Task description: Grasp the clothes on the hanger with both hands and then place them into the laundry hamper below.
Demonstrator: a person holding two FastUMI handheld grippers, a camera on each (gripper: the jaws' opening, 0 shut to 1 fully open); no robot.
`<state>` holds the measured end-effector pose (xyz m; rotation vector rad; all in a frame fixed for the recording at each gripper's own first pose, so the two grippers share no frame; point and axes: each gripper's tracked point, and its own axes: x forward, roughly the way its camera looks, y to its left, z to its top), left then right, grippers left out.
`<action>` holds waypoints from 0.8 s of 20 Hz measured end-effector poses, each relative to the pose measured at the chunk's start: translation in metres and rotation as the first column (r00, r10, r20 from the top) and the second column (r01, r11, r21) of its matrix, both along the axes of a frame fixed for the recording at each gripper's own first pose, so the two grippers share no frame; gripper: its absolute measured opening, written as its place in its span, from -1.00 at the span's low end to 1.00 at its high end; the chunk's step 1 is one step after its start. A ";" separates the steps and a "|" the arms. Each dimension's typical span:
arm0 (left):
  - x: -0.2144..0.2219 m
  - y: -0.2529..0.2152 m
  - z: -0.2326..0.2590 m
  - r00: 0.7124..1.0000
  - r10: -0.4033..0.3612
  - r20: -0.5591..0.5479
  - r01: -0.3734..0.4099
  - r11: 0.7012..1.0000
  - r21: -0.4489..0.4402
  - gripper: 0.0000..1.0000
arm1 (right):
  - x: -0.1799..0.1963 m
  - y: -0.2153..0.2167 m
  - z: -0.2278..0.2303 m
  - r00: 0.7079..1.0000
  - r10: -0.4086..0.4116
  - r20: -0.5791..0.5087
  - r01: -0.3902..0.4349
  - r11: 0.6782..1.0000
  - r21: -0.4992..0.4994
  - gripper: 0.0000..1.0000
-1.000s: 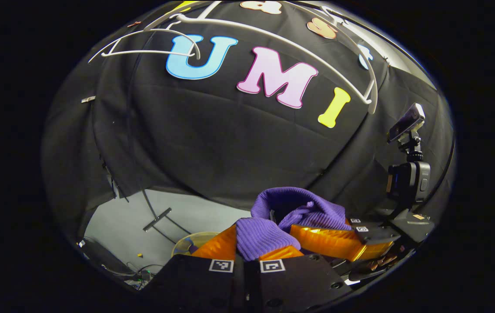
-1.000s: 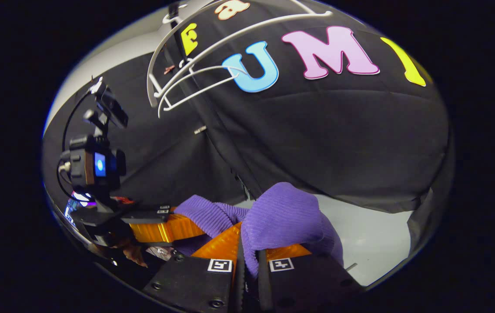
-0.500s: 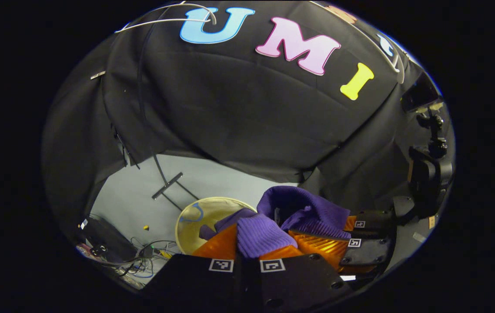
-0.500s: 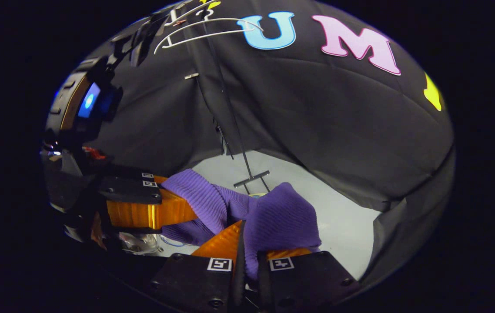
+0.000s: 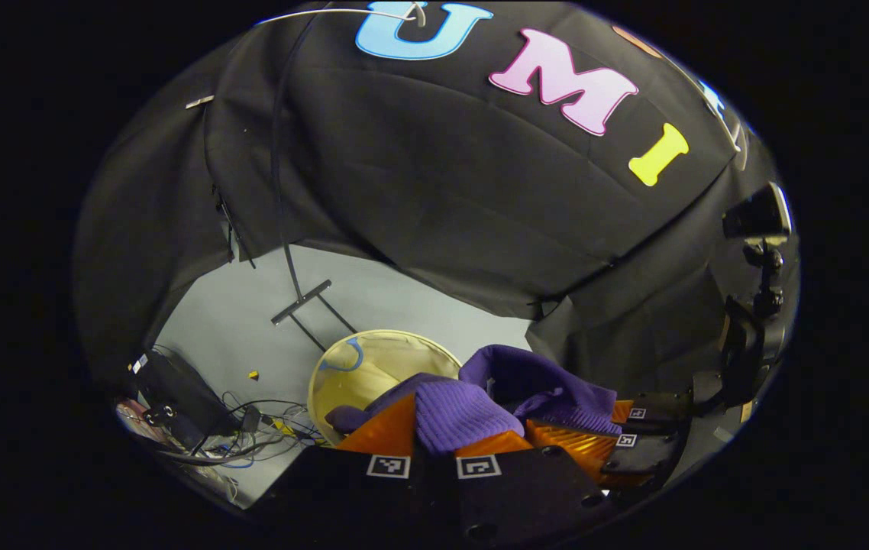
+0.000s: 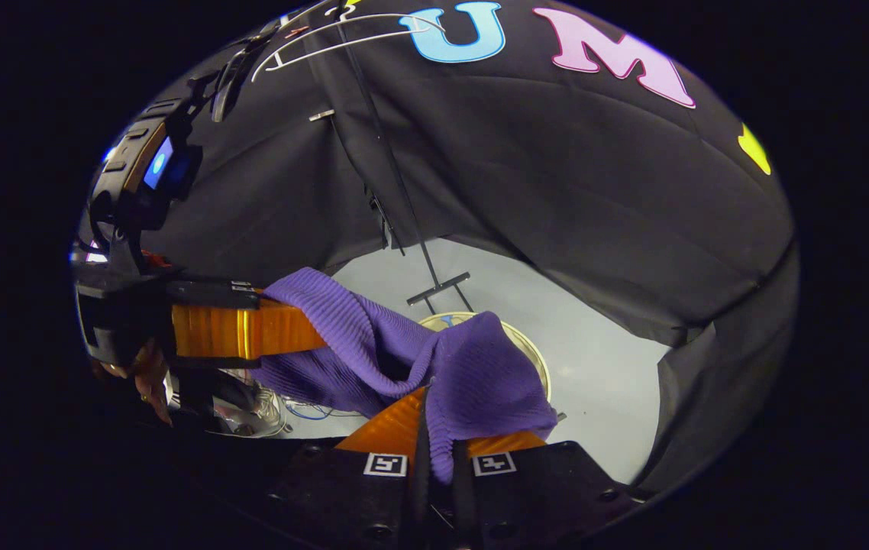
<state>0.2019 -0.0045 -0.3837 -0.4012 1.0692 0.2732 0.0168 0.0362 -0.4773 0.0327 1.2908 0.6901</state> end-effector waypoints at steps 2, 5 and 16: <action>-0.004 0.001 -0.003 1.000 -0.007 -0.008 0.007 1.000 0.007 -0.84 | 0.003 0.000 0.000 1.000 -0.005 0.004 0.005 1.000 -0.008 -0.67; 0.000 0.001 -0.001 1.000 -0.026 0.012 0.025 0.999 0.024 -0.88 | 0.004 -0.007 0.001 1.000 0.017 0.016 -0.016 0.999 -0.033 -0.33; 0.002 0.007 0.006 0.998 -0.064 0.026 0.062 0.994 0.087 0.87 | 0.026 -0.023 0.003 0.992 0.059 0.110 -0.051 0.995 -0.081 0.89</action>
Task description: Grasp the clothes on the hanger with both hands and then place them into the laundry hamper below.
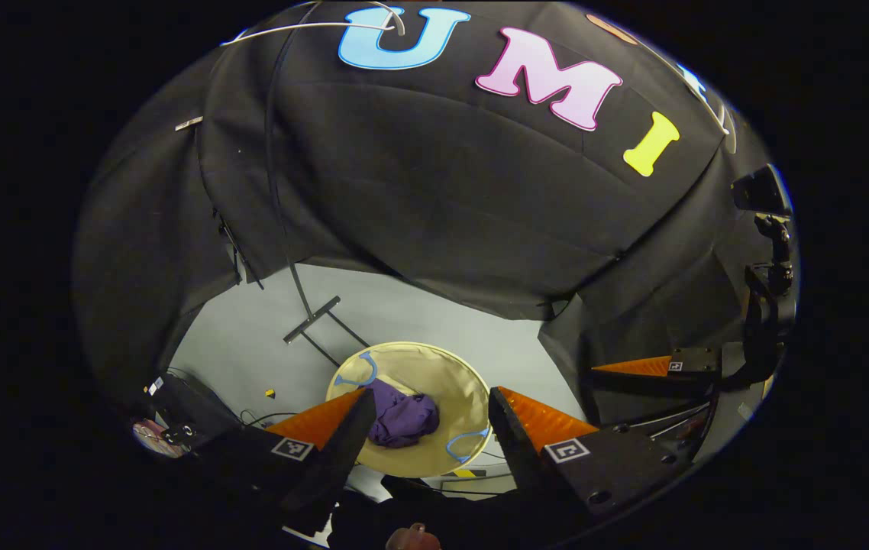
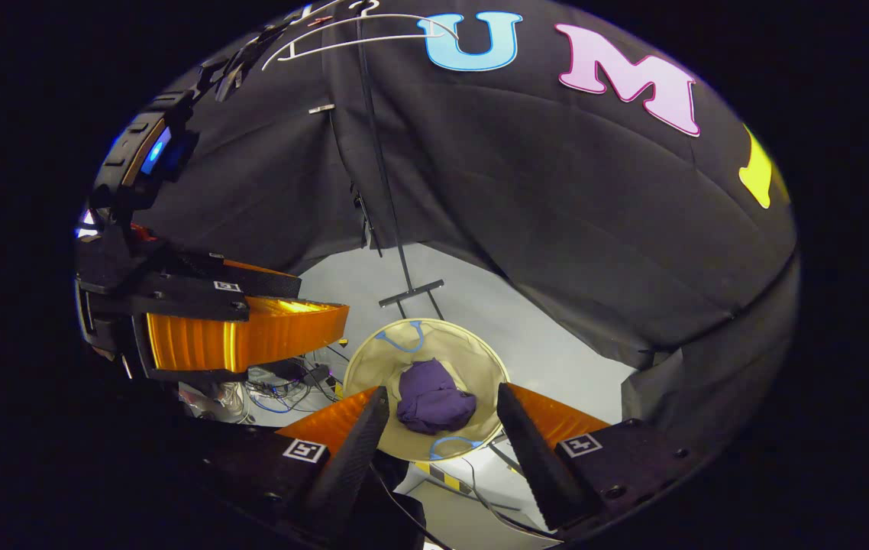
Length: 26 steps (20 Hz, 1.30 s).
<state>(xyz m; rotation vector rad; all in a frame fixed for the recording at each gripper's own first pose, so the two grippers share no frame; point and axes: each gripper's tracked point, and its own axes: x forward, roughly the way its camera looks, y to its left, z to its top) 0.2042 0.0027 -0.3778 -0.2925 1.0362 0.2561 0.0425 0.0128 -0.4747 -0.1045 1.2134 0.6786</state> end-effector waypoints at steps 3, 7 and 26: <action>-0.004 0.006 0.004 1.000 -0.002 0.017 0.002 1.000 0.013 0.79 | 0.002 -0.001 0.003 1.000 -0.009 0.011 0.009 1.000 0.002 0.89; -0.008 0.012 0.017 0.999 -0.011 0.052 0.010 1.000 0.021 0.91 | 0.005 0.001 0.013 0.999 -0.037 0.035 0.037 0.999 0.006 0.89; -0.101 0.047 0.257 0.779 -0.343 0.526 0.272 0.939 0.209 0.90 | -0.008 0.020 0.244 0.708 -0.495 0.504 0.465 0.864 0.196 0.97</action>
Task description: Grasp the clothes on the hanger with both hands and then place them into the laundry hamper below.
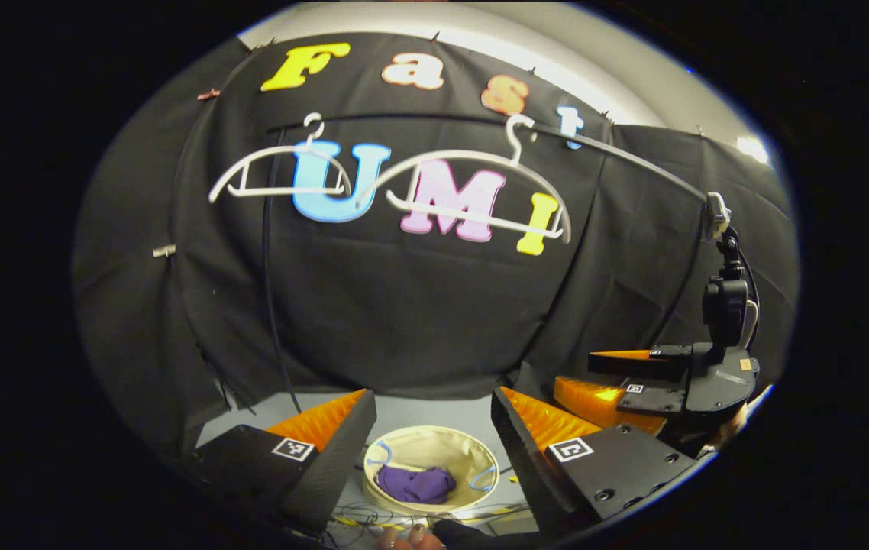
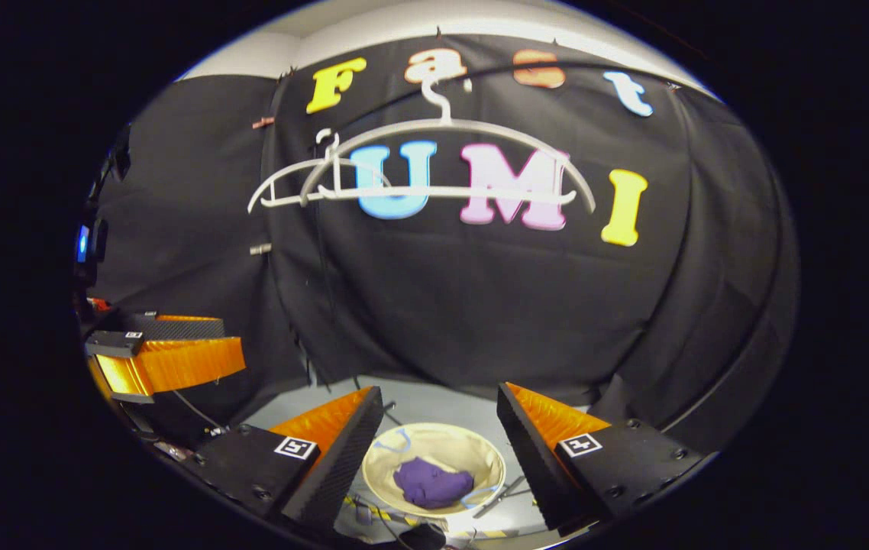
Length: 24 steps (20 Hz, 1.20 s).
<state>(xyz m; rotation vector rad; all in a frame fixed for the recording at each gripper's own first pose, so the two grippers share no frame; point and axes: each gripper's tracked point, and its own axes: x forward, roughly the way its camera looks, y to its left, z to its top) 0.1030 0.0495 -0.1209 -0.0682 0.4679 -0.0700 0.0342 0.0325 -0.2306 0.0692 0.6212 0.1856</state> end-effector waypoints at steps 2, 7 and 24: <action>-0.017 0.001 0.032 0.996 -0.033 0.084 0.033 0.999 0.000 0.90 | -0.013 0.002 0.040 0.993 -0.065 0.102 0.062 0.998 0.032 0.97; -0.072 -0.005 0.108 0.959 -0.077 0.271 0.074 0.997 0.021 0.90 | -0.058 0.012 0.135 0.936 -0.179 0.301 0.154 0.982 0.105 0.93; -0.102 -0.011 0.143 0.930 -0.045 0.365 0.039 0.999 0.025 0.90 | -0.083 -0.010 0.205 0.861 -0.186 0.474 0.157 0.982 0.100 0.94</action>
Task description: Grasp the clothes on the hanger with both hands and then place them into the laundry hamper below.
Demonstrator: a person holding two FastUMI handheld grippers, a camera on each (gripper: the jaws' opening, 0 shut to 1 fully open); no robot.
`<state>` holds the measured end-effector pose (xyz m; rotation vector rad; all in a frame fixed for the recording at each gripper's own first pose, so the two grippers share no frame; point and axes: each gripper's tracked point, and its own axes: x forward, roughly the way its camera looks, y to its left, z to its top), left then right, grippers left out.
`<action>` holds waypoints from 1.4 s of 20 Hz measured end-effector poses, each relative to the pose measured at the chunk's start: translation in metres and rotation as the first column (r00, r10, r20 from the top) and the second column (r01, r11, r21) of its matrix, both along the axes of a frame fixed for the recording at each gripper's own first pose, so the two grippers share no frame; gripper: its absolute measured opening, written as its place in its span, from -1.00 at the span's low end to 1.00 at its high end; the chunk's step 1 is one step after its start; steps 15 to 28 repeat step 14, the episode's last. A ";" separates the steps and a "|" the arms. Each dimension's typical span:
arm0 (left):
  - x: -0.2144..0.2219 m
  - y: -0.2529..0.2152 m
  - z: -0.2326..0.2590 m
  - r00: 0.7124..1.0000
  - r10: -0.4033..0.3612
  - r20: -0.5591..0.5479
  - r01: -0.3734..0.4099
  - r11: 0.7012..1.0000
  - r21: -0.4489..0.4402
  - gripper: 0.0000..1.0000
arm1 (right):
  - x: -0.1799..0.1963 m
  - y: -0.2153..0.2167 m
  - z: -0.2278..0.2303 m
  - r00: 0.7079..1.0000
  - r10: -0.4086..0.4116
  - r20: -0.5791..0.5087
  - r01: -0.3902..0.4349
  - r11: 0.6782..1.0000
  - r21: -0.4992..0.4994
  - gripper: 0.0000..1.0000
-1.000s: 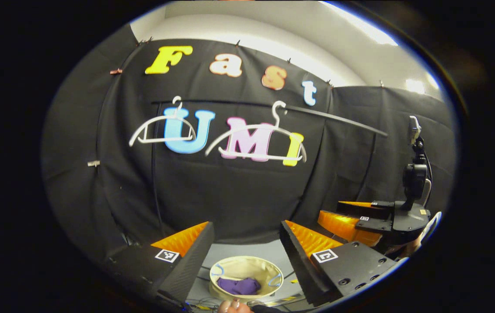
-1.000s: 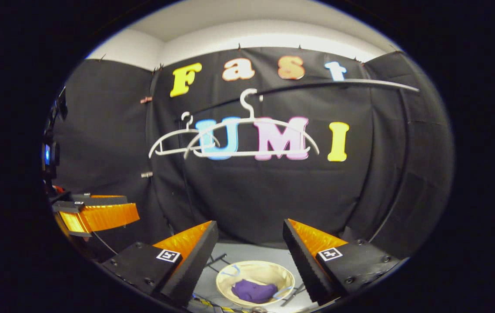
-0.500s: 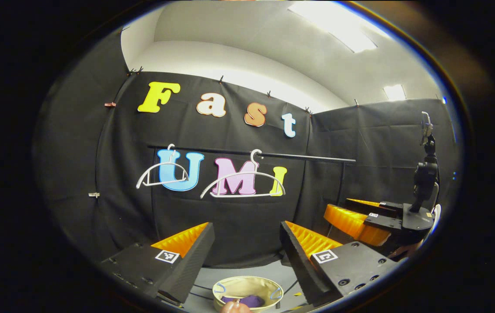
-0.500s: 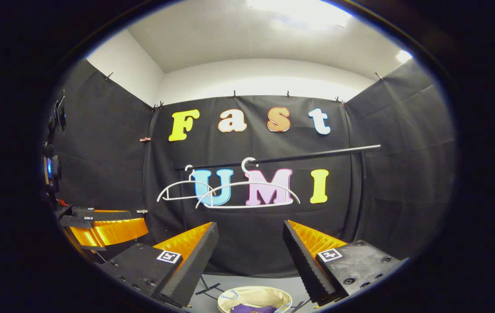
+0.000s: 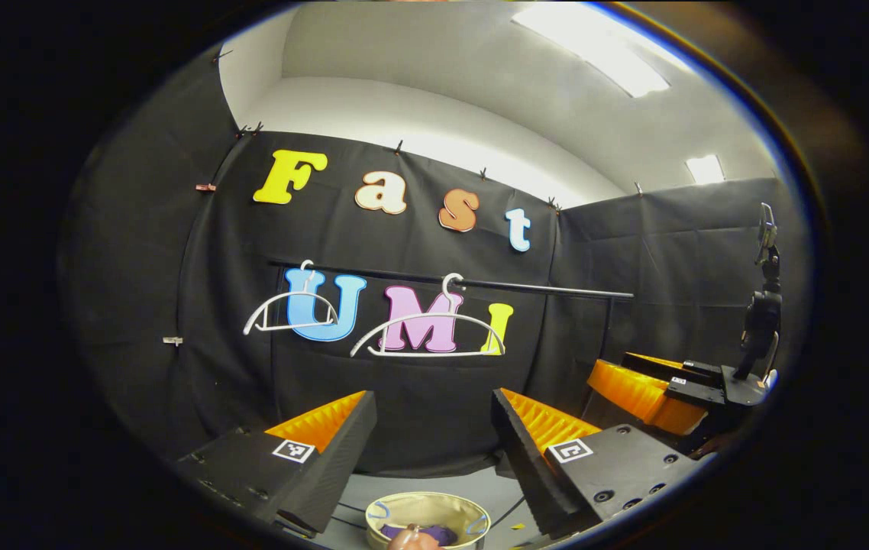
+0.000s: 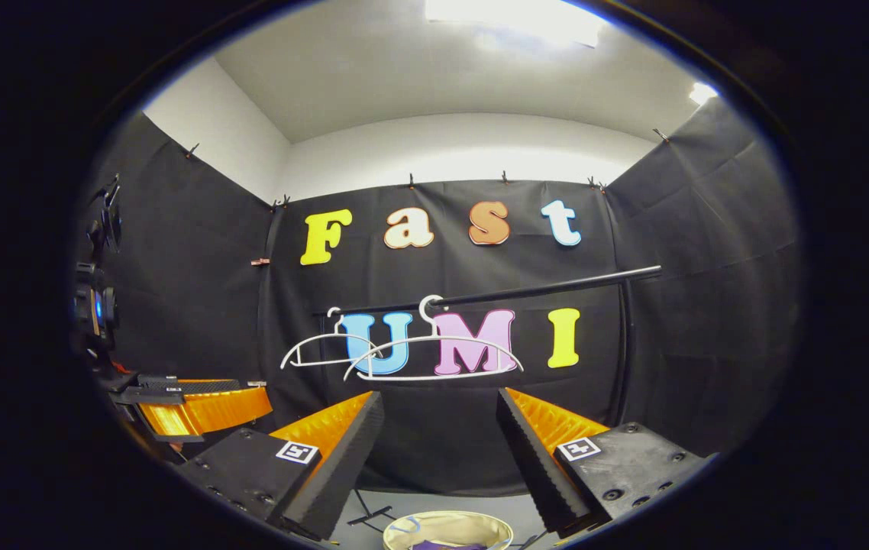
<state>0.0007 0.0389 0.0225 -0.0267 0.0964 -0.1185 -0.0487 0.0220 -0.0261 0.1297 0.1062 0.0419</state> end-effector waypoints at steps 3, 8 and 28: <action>0.005 0.000 -0.005 1.000 0.005 -0.012 -0.005 1.000 0.003 0.90 | 0.001 0.000 -0.002 1.000 0.018 -0.006 -0.018 1.000 0.010 0.94; 0.009 0.000 -0.004 1.000 0.014 -0.020 -0.014 1.000 -0.012 0.90 | 0.007 0.000 -0.001 0.999 0.033 0.004 -0.033 0.999 0.023 0.94; 0.012 0.004 -0.003 0.998 0.051 -0.021 -0.051 0.999 -0.014 0.90 | 0.018 0.001 -0.005 0.998 0.061 -0.015 -0.060 0.997 0.040 0.94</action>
